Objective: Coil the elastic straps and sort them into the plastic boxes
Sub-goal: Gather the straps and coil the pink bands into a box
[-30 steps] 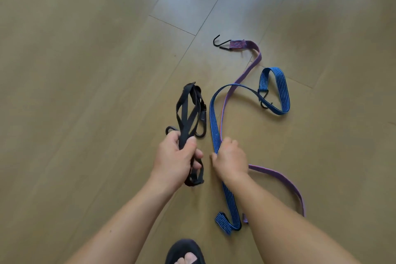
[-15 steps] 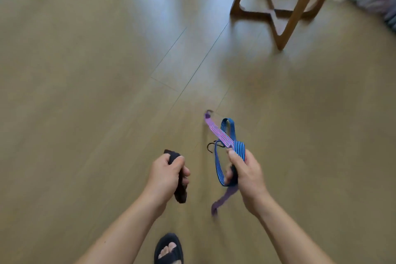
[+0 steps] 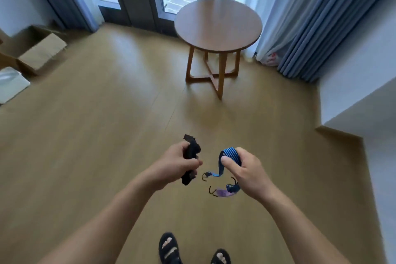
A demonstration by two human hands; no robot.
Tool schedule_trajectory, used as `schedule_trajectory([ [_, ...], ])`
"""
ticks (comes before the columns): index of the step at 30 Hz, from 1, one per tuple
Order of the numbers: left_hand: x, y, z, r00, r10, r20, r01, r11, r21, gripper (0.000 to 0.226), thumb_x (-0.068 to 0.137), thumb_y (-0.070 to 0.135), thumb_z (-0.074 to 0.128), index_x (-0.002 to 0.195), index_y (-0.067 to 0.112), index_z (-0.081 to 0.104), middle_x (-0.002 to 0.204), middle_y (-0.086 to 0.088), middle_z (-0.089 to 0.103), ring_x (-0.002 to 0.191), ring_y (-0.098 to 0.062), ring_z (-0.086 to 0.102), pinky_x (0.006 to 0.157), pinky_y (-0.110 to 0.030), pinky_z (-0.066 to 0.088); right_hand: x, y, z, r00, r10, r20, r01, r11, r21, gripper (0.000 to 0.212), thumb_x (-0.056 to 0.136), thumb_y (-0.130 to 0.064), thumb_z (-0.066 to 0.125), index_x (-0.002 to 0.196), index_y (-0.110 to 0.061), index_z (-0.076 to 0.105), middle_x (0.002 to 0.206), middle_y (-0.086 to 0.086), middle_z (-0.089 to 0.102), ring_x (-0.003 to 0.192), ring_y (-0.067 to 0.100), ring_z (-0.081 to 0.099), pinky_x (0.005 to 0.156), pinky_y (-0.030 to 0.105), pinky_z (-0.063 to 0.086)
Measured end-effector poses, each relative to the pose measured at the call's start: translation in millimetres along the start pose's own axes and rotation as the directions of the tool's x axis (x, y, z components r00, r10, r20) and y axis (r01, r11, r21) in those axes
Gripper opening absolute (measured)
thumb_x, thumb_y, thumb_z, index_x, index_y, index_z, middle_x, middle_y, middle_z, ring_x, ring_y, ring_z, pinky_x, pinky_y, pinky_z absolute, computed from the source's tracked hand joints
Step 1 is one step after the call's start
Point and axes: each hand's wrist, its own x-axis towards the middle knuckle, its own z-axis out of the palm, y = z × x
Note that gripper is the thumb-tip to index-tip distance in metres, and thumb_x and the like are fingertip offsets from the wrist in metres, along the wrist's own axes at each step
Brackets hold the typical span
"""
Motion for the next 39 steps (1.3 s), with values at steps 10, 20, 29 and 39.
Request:
schedule_trajectory([
  [10, -58.1, 119.0, 95.2, 0.967, 0.231, 0.108, -0.244, 0.962, 0.125, 0.010, 0.093, 0.016, 0.062, 0.096, 0.006, 0.064, 0.080, -0.008, 0.076, 0.058, -0.016, 0.065, 0.049, -0.021, 0.046, -128.4, -70.1, -110.4, 0.984, -0.121, -0.132, 0.150, 0.959, 0.240, 0.039, 0.105, -0.016, 0.039, 0.081, 0.006, 0.059, 0.062, 0.003, 0.055, 0.057, 0.011, 0.048, 0.056, 0.019, 0.041],
  [20, -80.2, 171.3, 154.6, 0.928, 0.222, 0.300, -0.261, 0.961, 0.096, 0.023, 0.081, 0.014, 0.079, 0.093, 0.001, 0.064, 0.070, -0.008, 0.071, 0.059, -0.018, 0.068, 0.047, -0.022, 0.047, -213.0, -75.5, -131.8, 0.972, 0.065, -0.227, 0.003, 0.958, 0.286, 0.044, 0.104, -0.037, 0.041, 0.094, -0.004, 0.070, 0.077, 0.003, 0.071, 0.066, 0.009, 0.062, 0.062, 0.023, 0.052],
  [29, -96.3, 173.9, 188.4, 0.810, 0.216, 0.545, -0.303, 0.950, 0.074, 0.024, 0.083, 0.021, 0.075, 0.093, 0.003, 0.063, 0.083, -0.017, 0.074, 0.068, -0.027, 0.070, 0.050, -0.028, 0.048, -258.5, -65.7, -109.2, 0.835, 0.152, -0.528, 0.056, 0.932, 0.357, 0.012, 0.094, -0.017, 0.065, 0.101, -0.018, 0.075, 0.080, -0.002, 0.072, 0.065, 0.006, 0.060, 0.060, 0.020, 0.046],
  [39, -105.2, 170.0, 200.9, 0.682, 0.149, 0.716, -0.526, 0.780, 0.339, 0.030, 0.076, 0.012, 0.081, 0.098, 0.001, 0.062, 0.077, -0.013, 0.066, 0.057, -0.021, 0.059, 0.048, -0.028, 0.047, -299.5, -55.6, -86.7, 0.676, 0.371, -0.637, -0.016, 0.872, 0.490, 0.030, 0.094, -0.026, 0.065, 0.089, 0.003, 0.066, 0.056, -0.002, 0.054, 0.046, 0.011, 0.040, 0.046, 0.023, 0.035],
])
